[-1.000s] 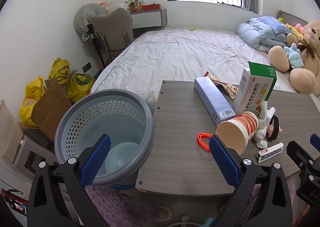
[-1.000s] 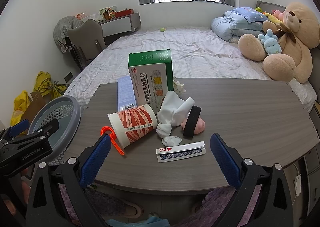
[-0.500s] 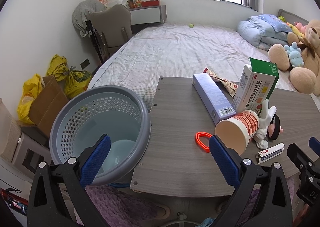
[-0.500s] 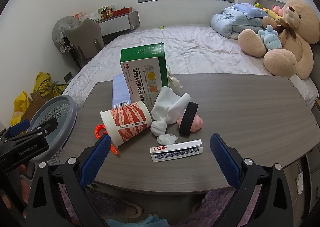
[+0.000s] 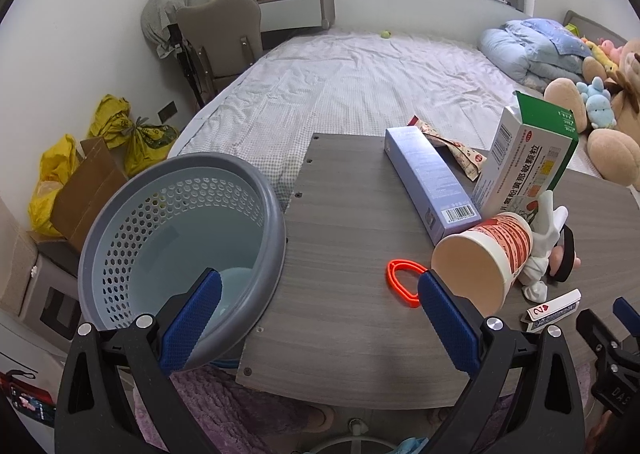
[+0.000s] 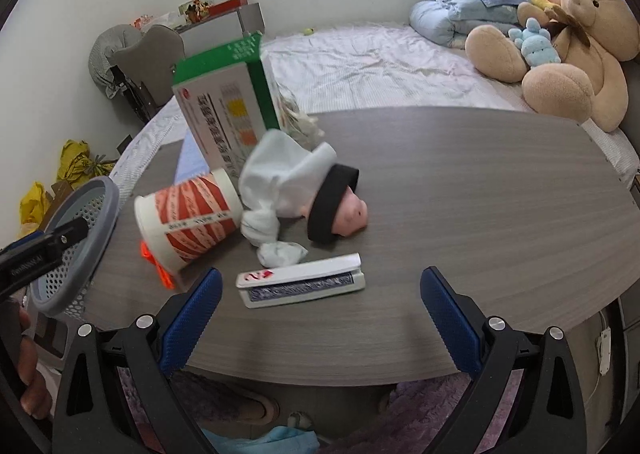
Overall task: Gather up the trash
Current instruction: 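Move the right tool to the playing card and close on it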
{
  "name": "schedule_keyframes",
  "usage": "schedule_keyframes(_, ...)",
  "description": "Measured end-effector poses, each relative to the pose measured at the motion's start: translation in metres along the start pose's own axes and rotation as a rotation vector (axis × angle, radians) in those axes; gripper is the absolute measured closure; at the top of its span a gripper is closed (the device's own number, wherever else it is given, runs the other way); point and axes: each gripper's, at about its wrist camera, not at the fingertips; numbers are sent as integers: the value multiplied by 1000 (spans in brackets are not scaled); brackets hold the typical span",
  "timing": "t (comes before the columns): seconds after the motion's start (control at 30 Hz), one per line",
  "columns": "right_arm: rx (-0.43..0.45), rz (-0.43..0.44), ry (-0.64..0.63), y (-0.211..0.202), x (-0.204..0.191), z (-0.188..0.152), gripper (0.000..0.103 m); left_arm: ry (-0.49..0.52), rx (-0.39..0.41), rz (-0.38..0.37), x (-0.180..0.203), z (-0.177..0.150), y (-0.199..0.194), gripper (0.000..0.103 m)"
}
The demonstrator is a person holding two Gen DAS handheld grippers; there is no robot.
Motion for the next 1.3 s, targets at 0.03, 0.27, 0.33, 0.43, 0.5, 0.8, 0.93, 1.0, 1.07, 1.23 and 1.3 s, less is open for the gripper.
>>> schedule_keyframes(0.03, -10, 2, 0, 4, 1, -1, 8, 1, -1, -3, 1, -1, 2, 6)
schedule_keyframes(0.27, -67, 41, -21, 30, 2, -9, 8, 5, 17, -26, 7, -5, 6, 6)
schedule_keyframes(0.33, -75, 44, -30, 35, 1, -9, 8, 3, 14, -31, 7, -5, 7, 6)
schedule_keyframes(0.43, -84, 53, -43, 42, -1, -6, 8, 8, 10, -23, 7, -6, 9, 6)
schedule_keyframes(0.5, -85, 49, -52, 45, -3, -5, 8, 11, 10, -16, 8, -6, 9, 6)
schedule_keyframes(0.8, -74, 6, -104, 56, -16, -1, 8, 26, 12, -10, 11, -7, 8, 6)
schedule_keyframes(0.93, -78, 20, -101, 55, -18, -1, 8, 35, 10, -11, 13, -7, 8, 6)
schedule_keyframes(1.0, -78, 24, -91, 54, -19, -2, 8, 36, 12, -12, 14, -7, 7, 6)
schedule_keyframes(1.07, -78, 16, -79, 53, -19, -1, 8, 38, 12, -14, 15, -7, 7, 6)
schedule_keyframes(1.23, -74, -43, -59, 55, -26, -3, 8, 46, 10, -15, 17, -7, 7, 6)
schedule_keyframes(1.3, -71, -54, -60, 55, -29, -4, 8, 47, 11, -14, 17, -7, 6, 6)
Point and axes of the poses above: each gripper's, at about its wrist camera, not at the fingertips, and y roughly the way its jaws point, x to its right, z to its top, and after that the axes turned 2 degrees about -y, right-handed
